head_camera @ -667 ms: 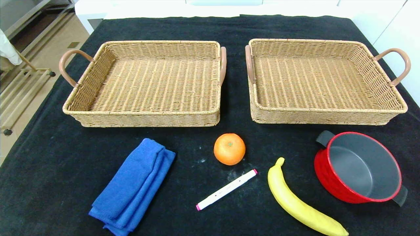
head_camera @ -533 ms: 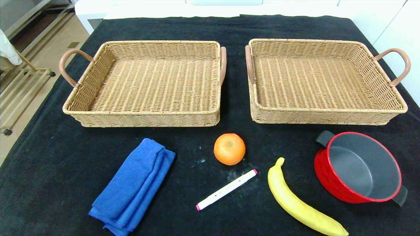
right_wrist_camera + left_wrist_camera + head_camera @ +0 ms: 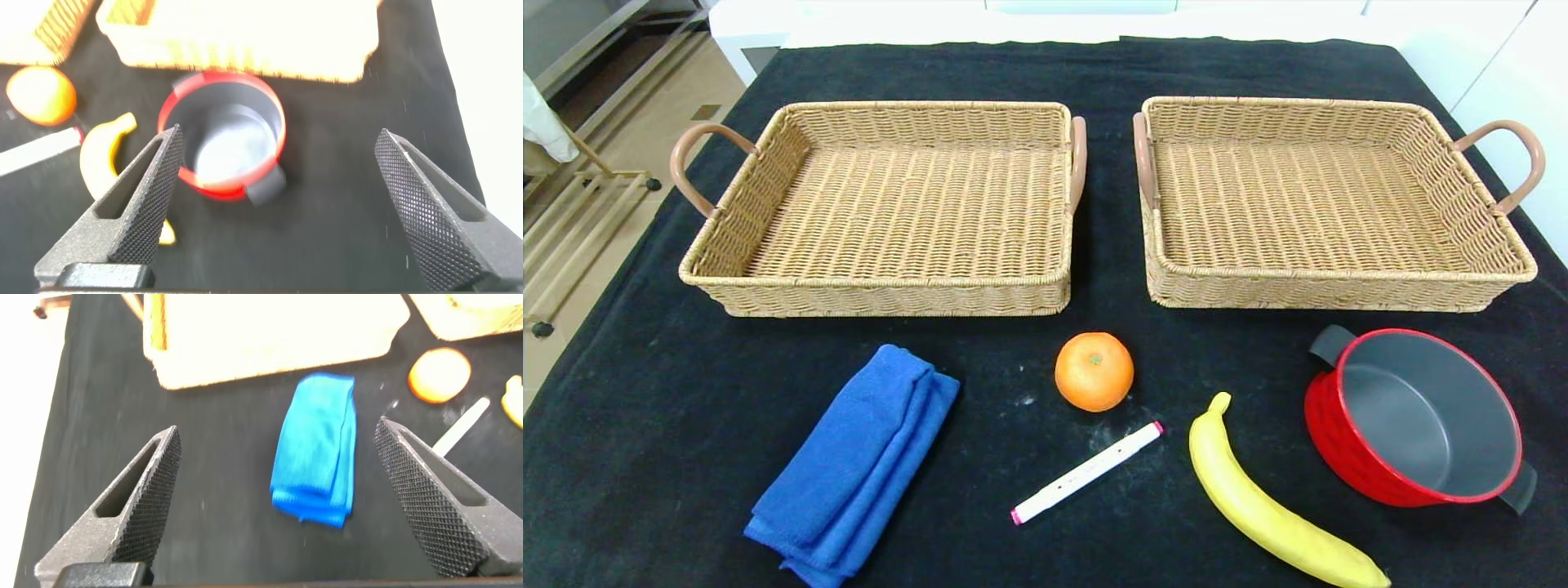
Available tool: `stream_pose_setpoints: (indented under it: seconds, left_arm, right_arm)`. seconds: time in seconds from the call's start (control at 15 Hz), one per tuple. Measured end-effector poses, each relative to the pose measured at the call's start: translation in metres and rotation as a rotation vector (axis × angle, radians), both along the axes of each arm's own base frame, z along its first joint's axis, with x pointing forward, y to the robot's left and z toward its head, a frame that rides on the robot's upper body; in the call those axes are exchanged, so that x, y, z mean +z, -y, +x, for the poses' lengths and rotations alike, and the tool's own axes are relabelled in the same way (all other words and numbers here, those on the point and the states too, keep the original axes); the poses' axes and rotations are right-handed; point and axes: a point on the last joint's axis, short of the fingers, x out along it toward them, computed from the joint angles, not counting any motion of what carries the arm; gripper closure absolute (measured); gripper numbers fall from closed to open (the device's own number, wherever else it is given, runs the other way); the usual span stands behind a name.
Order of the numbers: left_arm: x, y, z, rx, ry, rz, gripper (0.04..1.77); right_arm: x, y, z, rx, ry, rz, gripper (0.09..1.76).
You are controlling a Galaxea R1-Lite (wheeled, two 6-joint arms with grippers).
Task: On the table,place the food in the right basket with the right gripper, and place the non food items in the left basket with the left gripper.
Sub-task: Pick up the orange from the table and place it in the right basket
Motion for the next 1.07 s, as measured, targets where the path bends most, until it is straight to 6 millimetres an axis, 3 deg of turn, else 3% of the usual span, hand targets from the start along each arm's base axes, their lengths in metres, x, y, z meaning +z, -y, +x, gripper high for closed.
stream_pose_setpoints:
  seconds: [0.2,0.4,0.73,1.07]
  left_arm:
    - [0.028,0.002,0.017,-0.055,0.021,0.002,0.09]
    - [0.051,0.006,0.040,-0.136,0.007,0.010,0.09]
    - [0.069,0.014,0.087,-0.251,-0.046,0.024,0.09]
    - [0.073,0.033,0.135,-0.376,-0.108,0.038,0.09]
  right_arm:
    - [0.030,-0.003,0.028,0.024,-0.036,0.000,0.14]
    - [0.047,-0.007,0.061,0.059,-0.067,0.013,0.14]
    - [0.058,-0.024,0.117,0.145,-0.122,0.014,0.14]
    - [0.056,-0.054,0.154,0.275,-0.206,-0.015,0.14]
